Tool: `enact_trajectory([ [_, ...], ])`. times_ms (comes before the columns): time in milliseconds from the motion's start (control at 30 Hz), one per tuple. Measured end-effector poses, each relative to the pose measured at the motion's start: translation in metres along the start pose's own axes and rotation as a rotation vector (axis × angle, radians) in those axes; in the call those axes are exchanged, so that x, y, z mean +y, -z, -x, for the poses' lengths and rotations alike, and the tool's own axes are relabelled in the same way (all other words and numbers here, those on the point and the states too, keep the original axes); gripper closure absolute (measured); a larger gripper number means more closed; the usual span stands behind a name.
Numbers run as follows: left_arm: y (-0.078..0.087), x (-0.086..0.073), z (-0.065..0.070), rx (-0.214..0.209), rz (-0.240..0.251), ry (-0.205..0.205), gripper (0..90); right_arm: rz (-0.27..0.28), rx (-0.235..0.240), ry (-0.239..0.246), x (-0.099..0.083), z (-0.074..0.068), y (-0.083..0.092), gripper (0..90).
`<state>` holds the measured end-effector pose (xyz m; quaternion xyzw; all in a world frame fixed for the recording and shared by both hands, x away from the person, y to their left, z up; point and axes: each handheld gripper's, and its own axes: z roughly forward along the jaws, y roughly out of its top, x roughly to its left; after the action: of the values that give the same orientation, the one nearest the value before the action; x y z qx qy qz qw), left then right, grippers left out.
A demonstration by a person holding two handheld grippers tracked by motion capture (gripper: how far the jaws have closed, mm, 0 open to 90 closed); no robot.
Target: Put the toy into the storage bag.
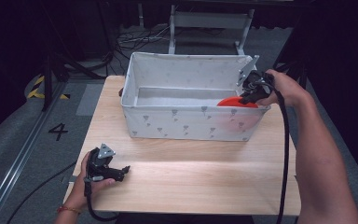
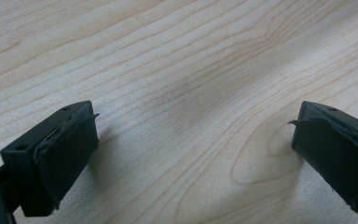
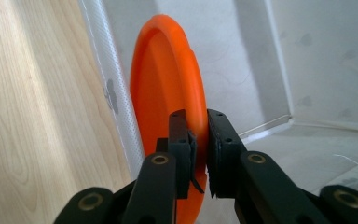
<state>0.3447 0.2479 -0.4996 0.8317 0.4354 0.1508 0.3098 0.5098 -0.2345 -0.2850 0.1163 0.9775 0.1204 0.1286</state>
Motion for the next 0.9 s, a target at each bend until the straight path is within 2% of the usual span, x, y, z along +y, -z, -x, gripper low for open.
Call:
enact_trajectory([
  [133,0.000,0.000,0.001,0.003,0.001,0.005,0.7,-0.061,0.029,-0.002,0.007,0.004,-0.012,81.3],
  [267,0.000,0.000,0.001,0.003,0.002,0.007,0.7,-0.114,0.038,-0.014,0.011,0.008,-0.021,80.8],
  [400,0.000,0.000,0.001,0.003,0.000,0.005,0.7,-0.128,0.069,-0.034,0.012,0.009,-0.028,80.2],
  [633,0.000,0.000,0.000,0.003,0.000,0.005,0.7,-0.160,0.091,-0.041,0.011,0.007,-0.037,77.7],
  [767,0.000,0.000,0.000,0.002,0.002,0.006,0.7,-0.118,0.075,-0.060,0.008,0.007,-0.032,74.7],
  [833,0.000,0.000,0.000,0.002,0.000,0.005,0.7,-0.104,0.052,-0.066,0.005,0.007,-0.030,73.2],
  [900,0.000,0.000,0.000,0.001,0.001,0.006,0.7,-0.080,0.056,-0.068,0.001,0.006,-0.029,71.3],
])
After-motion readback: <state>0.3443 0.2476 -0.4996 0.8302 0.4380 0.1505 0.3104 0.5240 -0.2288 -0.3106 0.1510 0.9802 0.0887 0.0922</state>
